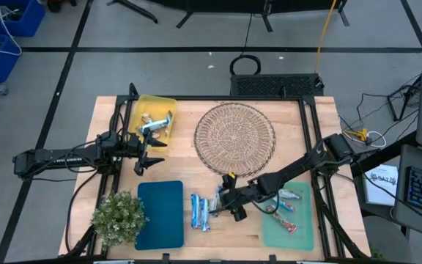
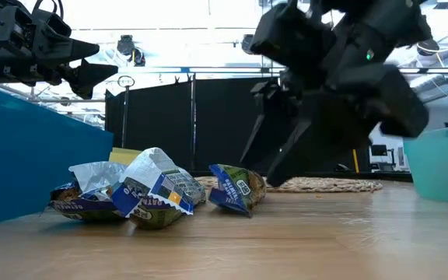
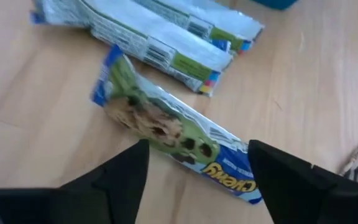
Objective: Pick and place Granola Bars by type
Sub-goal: Put the blue granola bar into the blue bin
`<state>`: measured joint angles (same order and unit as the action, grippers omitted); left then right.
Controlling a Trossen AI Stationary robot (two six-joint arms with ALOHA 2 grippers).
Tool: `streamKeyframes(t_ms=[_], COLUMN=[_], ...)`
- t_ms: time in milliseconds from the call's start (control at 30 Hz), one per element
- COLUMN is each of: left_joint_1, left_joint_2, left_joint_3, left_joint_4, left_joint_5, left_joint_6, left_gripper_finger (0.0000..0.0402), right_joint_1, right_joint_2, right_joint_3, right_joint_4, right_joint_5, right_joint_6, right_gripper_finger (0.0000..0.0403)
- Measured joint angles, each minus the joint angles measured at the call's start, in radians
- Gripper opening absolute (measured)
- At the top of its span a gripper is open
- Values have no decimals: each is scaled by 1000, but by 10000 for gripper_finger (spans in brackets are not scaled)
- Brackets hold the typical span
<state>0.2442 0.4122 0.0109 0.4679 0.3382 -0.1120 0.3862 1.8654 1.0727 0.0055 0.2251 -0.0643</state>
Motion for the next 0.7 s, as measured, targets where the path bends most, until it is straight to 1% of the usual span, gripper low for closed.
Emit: streamKeyframes(t_ms=[67,167,333,400,500,700], left_joint_1=[0,0,0,0,0,0], left_joint_2=[0,0,0,0,0,0], left_joint_3=[0,0,0,0,0,0], left_joint_4=[0,0,0,0,0,0], left_joint_5=[0,0,0,0,0,0], left_joint_6=[0,0,0,0,0,0], left_gripper_finger=[283,283,283,282,283,283], right_joint_1=[-1,-5,-17,-22,-21,-20], right_joint_2=[13,28,42,42,42,39], right_joint_3=[0,0,1,1,1,2], right_joint_4=[6,17,21,19,18,16], right_joint_5=[8,8,-1,-19,-17,-18], right_joint_6=[-5,-8,22,25,25,26], right_gripper_finger=[272,269,234,211,163,40])
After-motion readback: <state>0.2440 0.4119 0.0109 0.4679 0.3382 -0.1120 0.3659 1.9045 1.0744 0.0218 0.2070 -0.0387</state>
